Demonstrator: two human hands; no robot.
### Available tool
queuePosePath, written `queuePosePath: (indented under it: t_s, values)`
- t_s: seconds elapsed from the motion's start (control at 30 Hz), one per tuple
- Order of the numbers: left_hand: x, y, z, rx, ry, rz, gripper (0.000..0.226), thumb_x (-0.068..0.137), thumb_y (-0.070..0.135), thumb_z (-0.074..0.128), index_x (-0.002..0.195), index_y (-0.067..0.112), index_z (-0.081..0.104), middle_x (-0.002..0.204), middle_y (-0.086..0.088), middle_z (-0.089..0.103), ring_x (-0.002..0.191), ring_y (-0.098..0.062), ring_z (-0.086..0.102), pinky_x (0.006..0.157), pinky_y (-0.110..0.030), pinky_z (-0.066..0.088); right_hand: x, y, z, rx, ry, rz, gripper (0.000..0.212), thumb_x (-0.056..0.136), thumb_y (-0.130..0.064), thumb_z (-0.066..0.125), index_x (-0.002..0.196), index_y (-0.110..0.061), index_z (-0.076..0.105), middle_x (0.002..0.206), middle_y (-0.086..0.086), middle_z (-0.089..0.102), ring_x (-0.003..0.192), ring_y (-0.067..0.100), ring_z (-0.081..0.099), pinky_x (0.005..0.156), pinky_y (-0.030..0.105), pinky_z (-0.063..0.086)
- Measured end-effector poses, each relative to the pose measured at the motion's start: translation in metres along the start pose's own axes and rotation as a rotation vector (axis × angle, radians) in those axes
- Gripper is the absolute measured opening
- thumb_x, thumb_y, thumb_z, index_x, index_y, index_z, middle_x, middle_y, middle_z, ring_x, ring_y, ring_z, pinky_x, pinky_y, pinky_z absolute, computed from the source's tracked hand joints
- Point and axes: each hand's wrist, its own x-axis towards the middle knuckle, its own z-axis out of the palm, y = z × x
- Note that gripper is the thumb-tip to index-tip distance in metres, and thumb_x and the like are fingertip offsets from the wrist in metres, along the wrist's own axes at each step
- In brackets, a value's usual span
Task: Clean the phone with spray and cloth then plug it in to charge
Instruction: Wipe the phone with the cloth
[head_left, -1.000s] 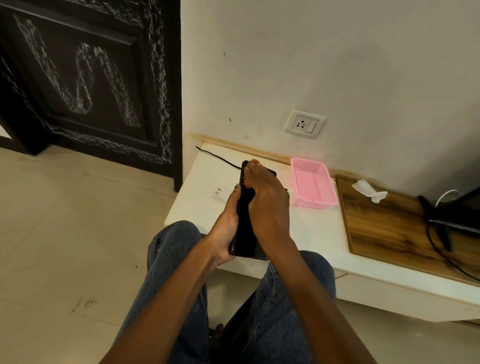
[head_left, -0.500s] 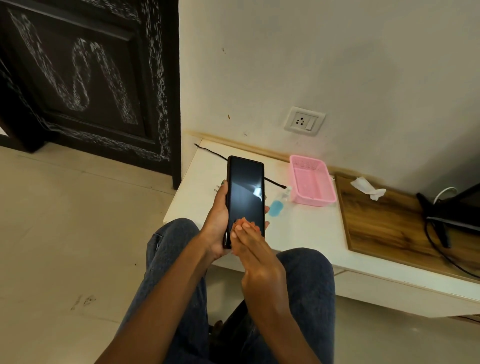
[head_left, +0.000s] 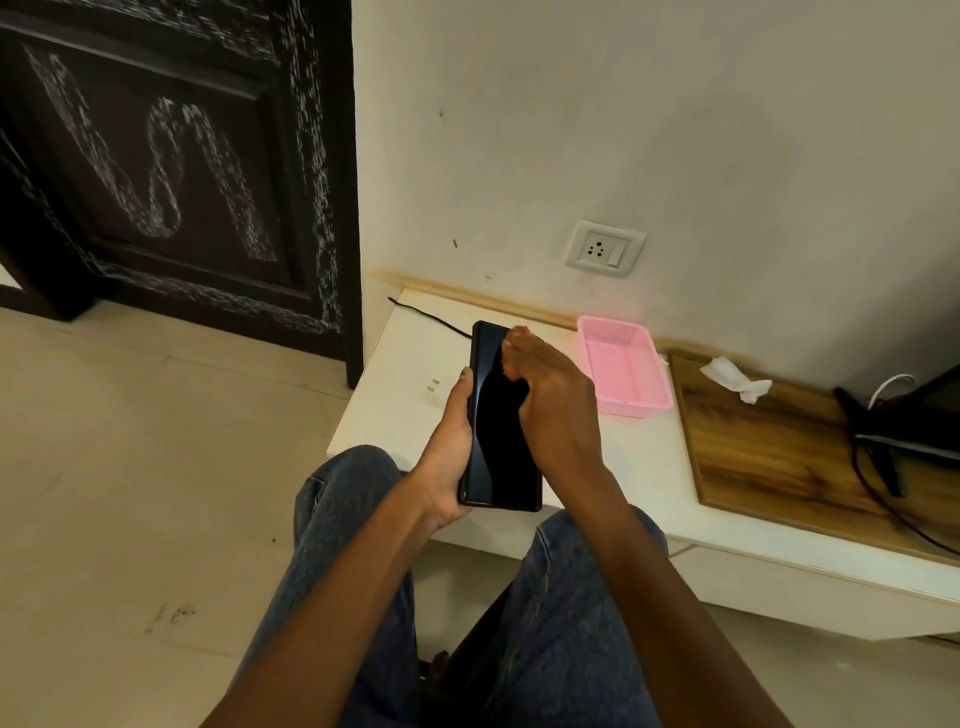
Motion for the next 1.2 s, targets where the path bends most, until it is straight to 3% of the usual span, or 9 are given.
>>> queuePosePath:
  t_s: [0.23,0.37,0.4,0.63,0.73,0.9,1.03,1.13,1.2]
  values:
    - [0.002,0.006,-0.009,-0.05,0.057,-0.018,0.069,0.081,0.075,0.04,0.099,0.02,0.077,0.102,-0.011,0.075,0.092,-0.024,0.072,0.075,-0.036,0.059,-0.05,-0.009,0.018,0.053,0.069,-0.04,0.035,0.072,0.013,0.059,0.106,0.01,0.065,0.119,0.023,0.062,0.114,0.037,0.057,0.095,0.05,0.047]
    - [0.004,0.006,-0.015,-0.095,0.082,0.011,0.08,0.085,0.074,0.031,0.125,0.012,0.062,0.124,-0.016,0.064,0.11,-0.03,0.062,0.106,-0.048,0.042,-0.088,-0.014,0.026,0.071,0.094,-0.068,0.04,0.067,0.017,0.057,0.106,0.012,0.064,0.115,0.026,0.062,0.108,0.042,0.058,0.105,0.029,0.033]
    - [0.005,0.006,-0.015,-0.113,0.074,0.018,0.079,0.087,0.073,0.03,0.125,0.011,0.061,0.124,-0.017,0.065,0.108,-0.03,0.062,0.106,-0.048,0.042,-0.095,-0.014,0.025,0.062,0.108,-0.088,0.04,0.066,0.018,0.058,0.104,0.011,0.064,0.113,0.026,0.063,0.106,0.041,0.06,0.107,0.024,0.027]
    - [0.015,0.007,-0.011,-0.117,0.034,0.041,0.073,0.089,0.071,0.027,0.099,0.017,0.076,0.112,-0.014,0.071,0.094,-0.028,0.069,0.097,-0.047,0.049,-0.107,-0.018,0.012,0.083,0.103,-0.156,0.039,0.059,0.012,0.058,0.092,-0.001,0.074,0.096,0.011,0.073,0.093,0.02,0.069,0.079,0.032,0.057]
    - [0.02,0.006,-0.01,-0.069,0.05,0.03,0.075,0.09,0.07,0.025,0.105,0.016,0.074,0.116,-0.016,0.069,0.102,-0.032,0.066,0.1,-0.051,0.047,-0.099,-0.01,0.003,0.512,0.037,0.137,0.051,0.073,0.024,0.048,0.096,-0.015,0.073,0.091,0.0,0.071,0.083,0.008,0.066,0.069,0.022,0.055]
    - [0.029,0.008,-0.016,-0.026,0.067,0.016,0.072,0.089,0.071,0.026,0.119,0.018,0.066,0.121,-0.014,0.067,0.114,-0.033,0.061,0.106,-0.055,0.04,-0.074,0.016,0.003,1.007,0.154,0.737,0.042,0.091,0.01,0.041,0.081,-0.016,0.072,0.073,0.004,0.07,0.068,0.019,0.066,0.056,0.021,0.053]
    - [0.036,0.007,-0.023,-0.012,0.037,0.005,0.067,0.091,0.069,0.027,0.118,0.022,0.067,0.121,-0.011,0.067,0.114,-0.029,0.062,0.104,-0.051,0.043,-0.059,0.037,0.016,1.1,0.178,1.07,0.024,0.095,-0.007,0.042,0.102,0.004,0.062,0.083,0.014,0.058,0.081,0.03,0.058,0.068,0.03,0.05]
    - [0.042,0.005,-0.027,-0.017,0.03,-0.007,0.064,0.091,0.067,0.031,0.117,0.022,0.068,0.121,-0.01,0.067,0.115,-0.028,0.062,0.107,-0.051,0.04,-0.053,0.044,0.027,1.069,0.098,1.153,0.019,0.088,-0.021,0.055,0.077,-0.007,0.063,0.065,0.001,0.054,0.046,0.009,0.048,0.041,0.019,0.041]
    - [0.049,0.001,-0.031,-0.027,0.044,-0.02,0.066,0.092,0.066,0.03,0.12,0.019,0.066,0.122,-0.013,0.066,0.116,-0.03,0.06,0.108,-0.052,0.038,-0.051,0.05,0.036,0.995,-0.033,1.175,0.02,0.087,-0.027,0.058,0.083,-0.012,0.069,0.078,0.001,0.064,0.038,0.005,0.039,0.031,0.016,0.027]
